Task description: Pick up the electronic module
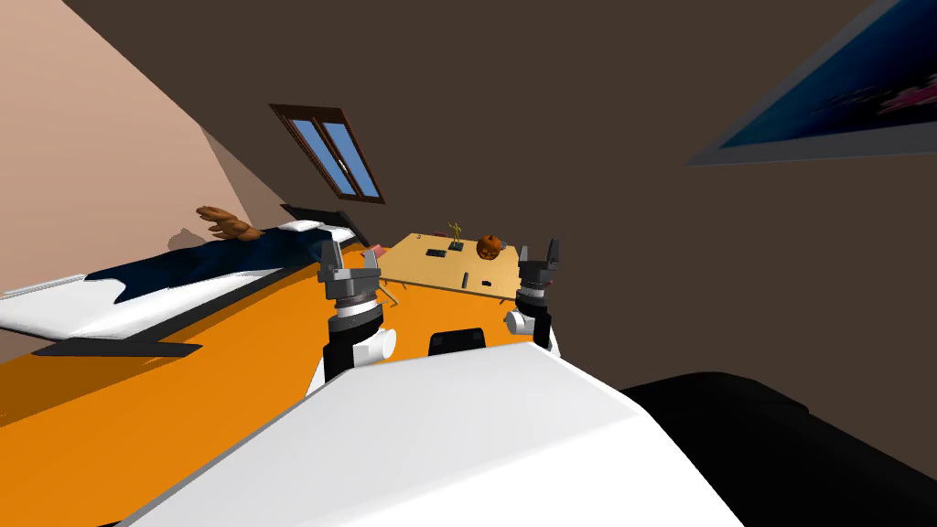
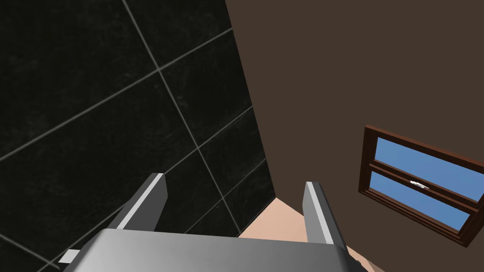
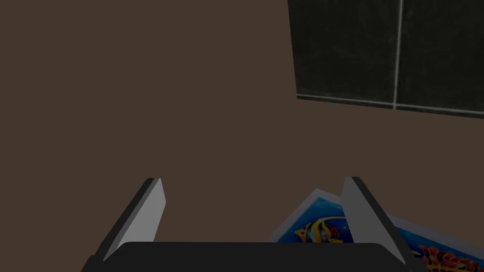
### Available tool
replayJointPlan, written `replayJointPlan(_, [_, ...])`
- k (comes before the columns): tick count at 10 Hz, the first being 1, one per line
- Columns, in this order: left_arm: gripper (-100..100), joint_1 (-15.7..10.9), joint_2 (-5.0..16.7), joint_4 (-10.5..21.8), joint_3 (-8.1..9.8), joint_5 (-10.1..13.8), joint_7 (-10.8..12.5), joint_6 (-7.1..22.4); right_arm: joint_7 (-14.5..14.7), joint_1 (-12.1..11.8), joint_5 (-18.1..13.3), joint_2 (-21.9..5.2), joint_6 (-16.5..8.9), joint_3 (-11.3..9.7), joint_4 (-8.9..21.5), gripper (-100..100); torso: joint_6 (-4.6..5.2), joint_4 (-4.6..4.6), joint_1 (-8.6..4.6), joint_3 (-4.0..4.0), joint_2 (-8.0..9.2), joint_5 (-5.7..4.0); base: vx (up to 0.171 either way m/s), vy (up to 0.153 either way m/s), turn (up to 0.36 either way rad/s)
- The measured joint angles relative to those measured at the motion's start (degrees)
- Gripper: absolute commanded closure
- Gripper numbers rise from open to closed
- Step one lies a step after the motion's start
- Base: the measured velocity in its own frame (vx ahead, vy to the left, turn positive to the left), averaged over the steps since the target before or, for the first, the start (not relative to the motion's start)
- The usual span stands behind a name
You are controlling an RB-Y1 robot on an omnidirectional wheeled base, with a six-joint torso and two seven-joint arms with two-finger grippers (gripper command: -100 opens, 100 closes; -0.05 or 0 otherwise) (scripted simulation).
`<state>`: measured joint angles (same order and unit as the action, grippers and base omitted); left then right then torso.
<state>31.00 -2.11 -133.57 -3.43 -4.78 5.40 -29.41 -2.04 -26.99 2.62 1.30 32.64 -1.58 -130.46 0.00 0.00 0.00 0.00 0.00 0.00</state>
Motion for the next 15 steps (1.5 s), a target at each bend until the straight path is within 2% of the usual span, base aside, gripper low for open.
replayJointPlan(3, [0,-0.01,0.00,0.00,0.00,0.00,0.00,0.00,-0.32,-1.16,0.24,-4.61,0.20,-0.29,1.16,-100,0.00,0.04,0.10,0.11,0.20,0.02,-0.054,0.036,0.016])
replayJointPlan(6, [0,-0.01,-0.01,0.00,-0.01,0.00,0.00,0.00,-0.82,-3.24,0.41,-10.01,1.58,-0.79,4.94,-100,0.00,0.05,0.21,0.14,0.25,0.04,-0.054,0.055,0.042])
replayJointPlan(8, [0,-0.01,0.00,0.00,-0.01,0.00,0.00,0.00,-0.87,-4.09,0.37,-13.00,1.60,-1.07,6.28,-100,-0.01,0.03,0.14,0.08,0.14,0.03,-0.030,0.052,0.091])
replayJointPlan(11, [0,0.00,0.00,0.00,0.00,0.00,0.00,0.00,-0.57,-6.13,-0.30,-17.72,1.46,-2.22,9.79,-100,0.01,0.03,0.12,0.07,0.11,0.03,-0.023,0.039,0.098])
replayJointPlan(15, [0,0.00,0.00,0.00,0.00,0.00,0.00,0.00,0.36,-8.30,-1.92,-23.44,2.33,-4.11,16.13,-100,-0.02,0.00,0.01,0.00,-0.01,0.00,0.005,0.016,0.156])
